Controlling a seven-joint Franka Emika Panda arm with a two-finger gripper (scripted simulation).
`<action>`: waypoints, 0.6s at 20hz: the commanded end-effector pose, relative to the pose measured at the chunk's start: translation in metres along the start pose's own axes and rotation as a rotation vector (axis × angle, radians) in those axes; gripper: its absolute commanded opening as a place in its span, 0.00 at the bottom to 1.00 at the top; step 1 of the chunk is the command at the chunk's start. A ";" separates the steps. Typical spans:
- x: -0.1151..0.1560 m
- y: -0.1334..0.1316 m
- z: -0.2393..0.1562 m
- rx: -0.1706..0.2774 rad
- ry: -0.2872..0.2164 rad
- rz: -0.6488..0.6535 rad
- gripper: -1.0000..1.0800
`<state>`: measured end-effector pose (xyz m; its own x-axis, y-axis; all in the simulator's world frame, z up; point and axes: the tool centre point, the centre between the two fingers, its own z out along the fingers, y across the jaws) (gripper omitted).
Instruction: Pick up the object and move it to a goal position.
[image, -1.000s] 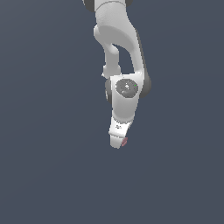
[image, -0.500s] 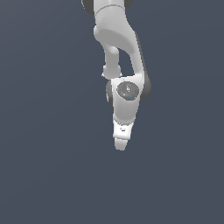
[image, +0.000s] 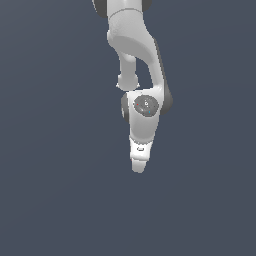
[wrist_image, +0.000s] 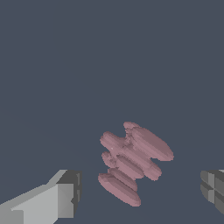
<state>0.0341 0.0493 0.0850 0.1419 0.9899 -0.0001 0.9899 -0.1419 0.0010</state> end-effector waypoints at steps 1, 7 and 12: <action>0.000 -0.001 0.009 0.001 0.000 -0.001 0.96; 0.000 -0.002 0.039 0.001 0.000 -0.004 0.96; 0.001 0.000 0.045 0.001 0.000 -0.005 0.96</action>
<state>0.0329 0.0498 0.0406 0.1371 0.9906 -0.0003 0.9906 -0.1371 -0.0018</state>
